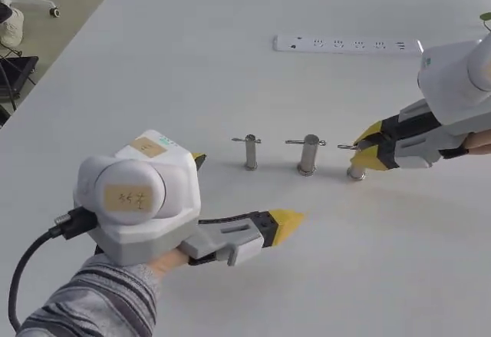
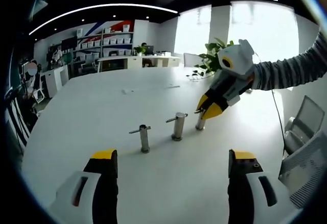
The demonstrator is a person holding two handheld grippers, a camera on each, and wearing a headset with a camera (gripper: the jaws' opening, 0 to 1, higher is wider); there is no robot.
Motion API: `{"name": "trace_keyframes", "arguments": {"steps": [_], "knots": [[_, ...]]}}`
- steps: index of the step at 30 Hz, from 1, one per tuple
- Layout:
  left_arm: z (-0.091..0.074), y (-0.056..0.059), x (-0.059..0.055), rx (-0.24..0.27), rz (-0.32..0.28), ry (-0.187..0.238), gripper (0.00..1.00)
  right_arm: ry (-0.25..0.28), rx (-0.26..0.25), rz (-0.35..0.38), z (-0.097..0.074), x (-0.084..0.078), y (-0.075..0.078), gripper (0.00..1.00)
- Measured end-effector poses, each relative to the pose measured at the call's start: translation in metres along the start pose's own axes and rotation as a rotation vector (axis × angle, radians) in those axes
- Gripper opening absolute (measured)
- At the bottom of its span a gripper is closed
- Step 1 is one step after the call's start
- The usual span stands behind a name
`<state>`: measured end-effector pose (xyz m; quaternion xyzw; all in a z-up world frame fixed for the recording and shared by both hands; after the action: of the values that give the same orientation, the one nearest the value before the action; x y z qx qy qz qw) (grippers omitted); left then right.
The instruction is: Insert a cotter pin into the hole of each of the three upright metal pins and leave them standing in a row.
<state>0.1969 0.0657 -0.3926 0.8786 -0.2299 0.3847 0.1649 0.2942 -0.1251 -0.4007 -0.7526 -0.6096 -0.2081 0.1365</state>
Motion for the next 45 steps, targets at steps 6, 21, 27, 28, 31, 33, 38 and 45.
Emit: {"name": "trace_keyframes", "arguments": {"steps": [6, 21, 27, 28, 31, 33, 38, 45], "knots": [[-0.002, -0.007, -0.001, 0.016, -0.01, 0.001, 0.91, -0.003, 0.002, -0.009, 0.002, 0.002, 0.003, 0.08], [-0.004, -0.009, -0.001, 0.014, -0.006, 0.002, 0.9, 0.002, 0.027, -0.003, 0.006, -0.007, 0.013, 0.08], [-0.005, -0.009, 0.001, 0.008, -0.001, 0.005, 0.9, 0.012, 0.03, -0.01, 0.006, -0.006, 0.012, 0.09], [-0.005, -0.009, 0.001, 0.004, 0.003, 0.001, 0.9, 0.01, 0.024, -0.029, 0.006, -0.006, 0.012, 0.09], [-0.004, -0.009, 0.001, -0.007, 0.016, -0.013, 0.91, -0.007, -0.002, -0.08, 0.007, -0.005, 0.01, 0.1], [-0.004, -0.009, 0.001, -0.008, 0.019, -0.018, 0.91, -0.004, 0.0, -0.069, 0.009, -0.005, 0.011, 0.1], [-0.005, -0.01, 0.002, -0.009, 0.009, -0.019, 0.91, -0.011, -0.018, -0.057, 0.009, -0.006, 0.009, 0.11], [-0.005, -0.011, 0.001, -0.006, 0.005, -0.025, 0.91, -0.003, -0.042, -0.021, 0.008, -0.006, 0.006, 0.11]]}}
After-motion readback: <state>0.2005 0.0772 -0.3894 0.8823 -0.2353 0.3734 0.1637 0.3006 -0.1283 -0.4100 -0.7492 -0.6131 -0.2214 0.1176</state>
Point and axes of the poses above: the centre of the closed fingertips' face, and the gripper's own axes: z roughly forward along the fingers, y roughly to its right, x roughly out of its top, the point moved 6 cm from there along -z, roughly backward along the fingers, and after that the axes turned 14 degrees about -y, right-handed, at the moved point
